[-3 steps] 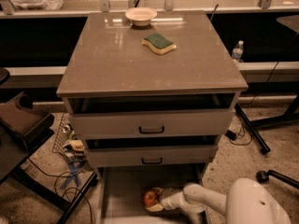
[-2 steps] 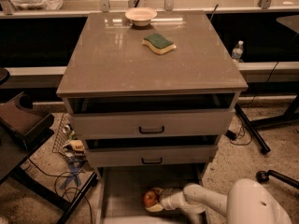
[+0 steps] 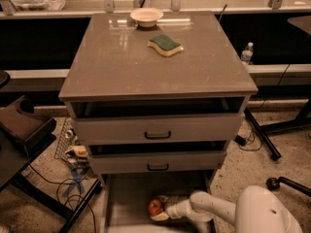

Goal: Place apple into bottom drawer

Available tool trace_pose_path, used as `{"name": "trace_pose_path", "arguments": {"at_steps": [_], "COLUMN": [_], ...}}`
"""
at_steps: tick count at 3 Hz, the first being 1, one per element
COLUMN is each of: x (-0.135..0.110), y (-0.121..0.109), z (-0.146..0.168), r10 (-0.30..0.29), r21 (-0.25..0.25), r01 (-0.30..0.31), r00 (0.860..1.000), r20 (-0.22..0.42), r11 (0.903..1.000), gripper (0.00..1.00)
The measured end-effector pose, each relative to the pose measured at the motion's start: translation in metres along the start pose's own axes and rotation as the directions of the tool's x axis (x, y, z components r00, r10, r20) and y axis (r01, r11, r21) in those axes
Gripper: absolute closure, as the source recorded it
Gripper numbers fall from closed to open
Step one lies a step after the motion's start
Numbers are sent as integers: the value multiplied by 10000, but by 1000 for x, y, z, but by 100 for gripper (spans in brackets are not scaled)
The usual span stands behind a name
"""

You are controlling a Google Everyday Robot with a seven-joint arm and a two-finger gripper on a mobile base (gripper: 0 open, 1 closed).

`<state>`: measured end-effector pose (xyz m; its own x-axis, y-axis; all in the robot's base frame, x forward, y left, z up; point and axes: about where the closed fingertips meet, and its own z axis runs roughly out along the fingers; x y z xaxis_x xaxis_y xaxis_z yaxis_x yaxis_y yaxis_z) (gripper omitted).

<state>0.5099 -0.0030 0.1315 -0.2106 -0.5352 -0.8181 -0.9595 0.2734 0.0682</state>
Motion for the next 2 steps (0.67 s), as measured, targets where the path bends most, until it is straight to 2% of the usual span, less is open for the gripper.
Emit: {"name": "trace_pose_path", "arguments": {"at_steps": [1,2], "x": [0,-1], "y": [2,3], "z": [2,3], "r10": [5,10], "r21": [-33,-60], "r01": [-5,-10], "r00": [10000,10000], "r20": [11,21], "r11": [10000,10000], "gripper": [12,0]}}
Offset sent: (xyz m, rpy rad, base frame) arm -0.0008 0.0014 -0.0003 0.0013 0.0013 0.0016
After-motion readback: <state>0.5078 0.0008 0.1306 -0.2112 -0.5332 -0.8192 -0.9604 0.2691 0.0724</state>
